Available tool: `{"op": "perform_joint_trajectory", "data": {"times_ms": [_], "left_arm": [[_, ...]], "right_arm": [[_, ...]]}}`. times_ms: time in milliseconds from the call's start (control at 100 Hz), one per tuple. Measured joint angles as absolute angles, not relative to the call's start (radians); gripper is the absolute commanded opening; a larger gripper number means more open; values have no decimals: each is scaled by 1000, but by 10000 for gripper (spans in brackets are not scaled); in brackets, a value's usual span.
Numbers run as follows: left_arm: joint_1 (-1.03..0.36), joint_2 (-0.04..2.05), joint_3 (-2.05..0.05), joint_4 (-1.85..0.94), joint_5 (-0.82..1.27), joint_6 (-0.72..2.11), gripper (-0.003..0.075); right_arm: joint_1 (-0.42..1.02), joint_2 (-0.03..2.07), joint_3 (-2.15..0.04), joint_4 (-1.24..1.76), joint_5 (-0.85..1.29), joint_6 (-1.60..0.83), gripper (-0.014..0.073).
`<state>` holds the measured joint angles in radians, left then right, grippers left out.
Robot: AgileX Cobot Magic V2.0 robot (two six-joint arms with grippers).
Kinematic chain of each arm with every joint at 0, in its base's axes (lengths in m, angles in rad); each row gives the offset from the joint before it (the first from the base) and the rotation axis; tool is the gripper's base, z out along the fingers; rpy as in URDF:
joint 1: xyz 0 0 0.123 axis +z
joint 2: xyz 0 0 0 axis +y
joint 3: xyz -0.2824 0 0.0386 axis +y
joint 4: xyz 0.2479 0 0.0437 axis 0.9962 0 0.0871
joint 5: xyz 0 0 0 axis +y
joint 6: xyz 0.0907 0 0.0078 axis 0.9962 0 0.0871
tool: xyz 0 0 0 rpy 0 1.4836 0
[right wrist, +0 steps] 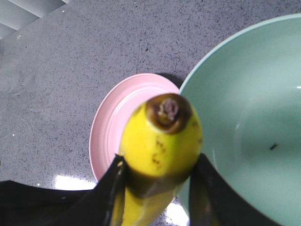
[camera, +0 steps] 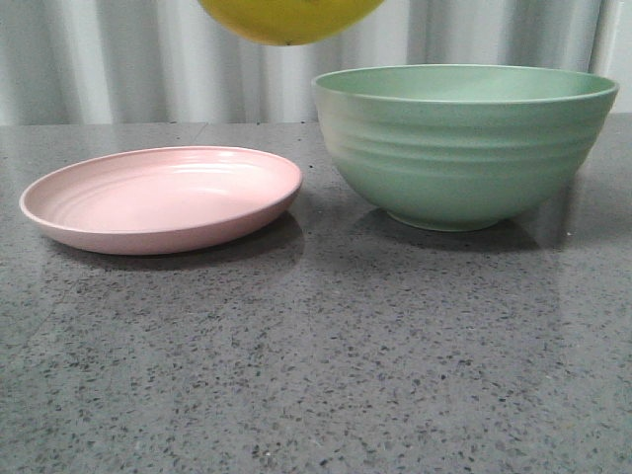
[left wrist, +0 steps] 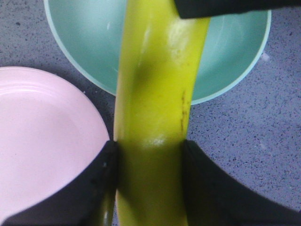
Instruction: Transfer banana from pink plate to green bowl
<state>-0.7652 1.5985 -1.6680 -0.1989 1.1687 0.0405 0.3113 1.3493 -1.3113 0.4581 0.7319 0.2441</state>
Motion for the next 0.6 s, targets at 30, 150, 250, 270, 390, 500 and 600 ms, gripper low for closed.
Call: {"op": "perform_joint_trajectory", "data": {"times_ms": [30, 150, 250, 270, 390, 500, 600], "left_arm": [[-765, 1599, -1668, -199, 1170, 41, -18], [-763, 1599, -1668, -200, 1173, 37, -18], [-761, 1599, -1668, -207, 1178, 35, -18], [-761, 1599, -1668, -210, 1178, 33, -18], [-759, 1599, -1668, -224, 1178, 28, -18], [-761, 1599, -1668, -273, 1188, 38, -18], [-765, 1599, -1668, -300, 1192, 39, -18]], "right_arm": [[311, 1353, -1311, 460, 730, 244, 19], [311, 1358, -1311, 465, 728, 244, 43], [311, 1362, -1311, 468, 728, 244, 153], [311, 1362, -1311, 468, 728, 244, 185], [311, 1362, -1311, 468, 722, 244, 322], [311, 1373, -1311, 461, 674, 244, 333], [311, 1378, -1309, 449, 652, 244, 333]]}}
